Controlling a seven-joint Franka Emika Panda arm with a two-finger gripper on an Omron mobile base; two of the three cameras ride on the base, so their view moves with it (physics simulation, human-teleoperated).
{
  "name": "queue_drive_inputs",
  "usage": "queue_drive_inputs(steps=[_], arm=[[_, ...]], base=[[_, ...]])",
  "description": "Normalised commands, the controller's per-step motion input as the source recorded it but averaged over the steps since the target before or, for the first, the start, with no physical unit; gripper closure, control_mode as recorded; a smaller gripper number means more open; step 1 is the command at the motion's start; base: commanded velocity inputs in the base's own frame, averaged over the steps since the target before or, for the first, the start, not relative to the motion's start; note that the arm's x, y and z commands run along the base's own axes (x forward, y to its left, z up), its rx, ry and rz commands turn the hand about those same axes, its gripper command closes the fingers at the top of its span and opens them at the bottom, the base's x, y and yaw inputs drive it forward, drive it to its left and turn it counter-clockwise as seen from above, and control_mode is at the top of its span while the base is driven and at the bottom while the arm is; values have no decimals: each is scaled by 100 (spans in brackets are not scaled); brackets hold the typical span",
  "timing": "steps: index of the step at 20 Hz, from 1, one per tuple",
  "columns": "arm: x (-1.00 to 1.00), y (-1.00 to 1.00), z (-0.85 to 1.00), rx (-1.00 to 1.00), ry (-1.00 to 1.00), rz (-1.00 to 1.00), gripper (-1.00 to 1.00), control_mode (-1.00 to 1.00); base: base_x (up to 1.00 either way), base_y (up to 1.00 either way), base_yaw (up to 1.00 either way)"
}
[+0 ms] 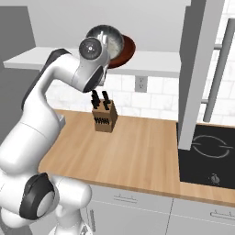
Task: Pick up the bowls on the counter and stack them on top of one another in the open cabinet. Place the smaller bowl on top of the larger bowl.
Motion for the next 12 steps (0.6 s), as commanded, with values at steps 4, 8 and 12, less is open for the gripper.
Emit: queue_drive_inputs(steps=[4,8,12], arm=[[40,0,-6,0,6,0,100,-100],[40,0,0,0,0,0,100,-100],[58,2,0,0,0,0,100,-100]], base=[[0,0,0],[0,0,0],[0,0,0]])
